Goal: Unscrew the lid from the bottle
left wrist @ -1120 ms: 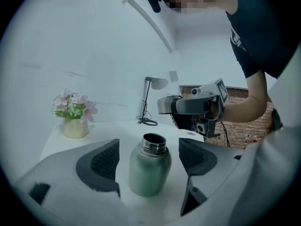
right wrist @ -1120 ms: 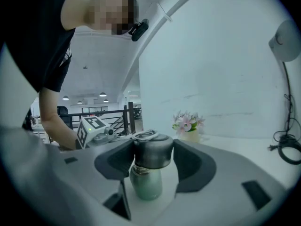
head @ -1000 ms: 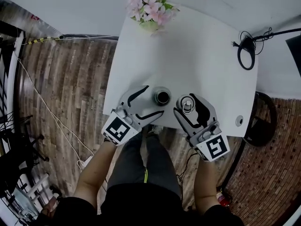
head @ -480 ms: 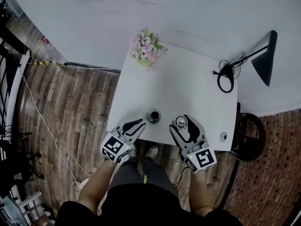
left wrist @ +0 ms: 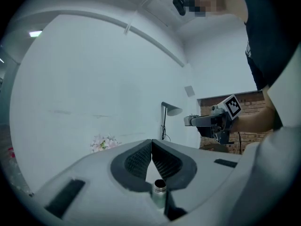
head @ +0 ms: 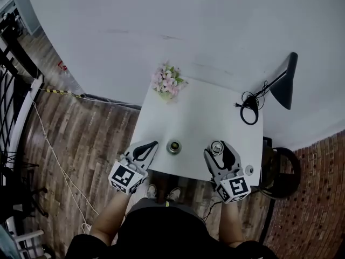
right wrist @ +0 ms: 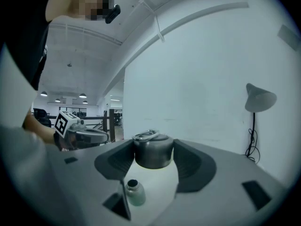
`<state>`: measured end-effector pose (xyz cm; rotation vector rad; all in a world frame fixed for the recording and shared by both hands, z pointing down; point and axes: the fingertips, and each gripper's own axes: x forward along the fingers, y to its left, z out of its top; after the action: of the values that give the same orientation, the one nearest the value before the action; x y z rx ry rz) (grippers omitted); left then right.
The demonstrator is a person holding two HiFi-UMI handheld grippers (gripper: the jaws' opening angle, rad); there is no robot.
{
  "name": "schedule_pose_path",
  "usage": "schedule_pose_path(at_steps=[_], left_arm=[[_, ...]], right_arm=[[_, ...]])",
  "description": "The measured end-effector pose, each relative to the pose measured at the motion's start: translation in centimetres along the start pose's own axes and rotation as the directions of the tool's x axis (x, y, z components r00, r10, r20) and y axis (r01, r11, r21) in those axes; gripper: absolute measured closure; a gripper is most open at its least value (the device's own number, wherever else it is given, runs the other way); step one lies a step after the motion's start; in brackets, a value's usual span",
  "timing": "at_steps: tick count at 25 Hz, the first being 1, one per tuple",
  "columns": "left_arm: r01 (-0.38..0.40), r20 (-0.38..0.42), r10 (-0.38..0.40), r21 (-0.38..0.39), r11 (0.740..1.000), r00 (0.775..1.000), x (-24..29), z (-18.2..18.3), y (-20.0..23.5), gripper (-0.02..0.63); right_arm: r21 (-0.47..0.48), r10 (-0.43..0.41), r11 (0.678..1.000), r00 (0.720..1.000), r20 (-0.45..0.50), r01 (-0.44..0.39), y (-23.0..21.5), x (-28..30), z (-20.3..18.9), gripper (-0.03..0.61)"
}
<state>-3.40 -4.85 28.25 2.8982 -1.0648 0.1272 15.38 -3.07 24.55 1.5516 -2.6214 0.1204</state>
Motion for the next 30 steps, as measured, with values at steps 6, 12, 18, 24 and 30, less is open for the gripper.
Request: schedule_pose_path(at_steps=[6, 12, 18, 24, 30], left_arm=[[-0.076, 0.067, 0.073, 0.033, 0.997, 0.995, -1.8, 3.9, 0.7, 0.589], [-0.147, 0.123, 0.142, 0.032, 0.989, 0.982, -3.5, 6.6, 0.7, 0.589], [-0.169, 0.123, 0.166, 0.013, 0.985, 0.978, -3.7, 6.4, 0.3, 0.589], [-0.176, 0.154, 0.172, 0.014, 0.984, 0.973, -3.5, 6.8, 0.5, 0.589], [-0.19, 0.173, 0.186, 0.011, 0.982, 0.967, -4.4, 7.1, 1.0, 0.589]], right_arm=[[-0.03, -0.022, 0.999, 0.999, 0.025, 0.023, -1.1, -1.4, 2.0, 0.319], [-0.002, -0.068, 0.998, 0.997, 0.024, 0.068, -2.4, -3.6, 2.1, 0.319], [-0.03, -0.094, 0.995, 0.995, 0.044, 0.095, -2.9, -4.0, 3.2, 0.319], [-0.051, -0.091, 0.994, 0.994, 0.067, 0.095, -2.2, -4.1, 4.1, 0.319], [-0.059, -0.077, 0.995, 0.995, 0.059, 0.081, -0.5, -3.7, 4.3, 0.319]])
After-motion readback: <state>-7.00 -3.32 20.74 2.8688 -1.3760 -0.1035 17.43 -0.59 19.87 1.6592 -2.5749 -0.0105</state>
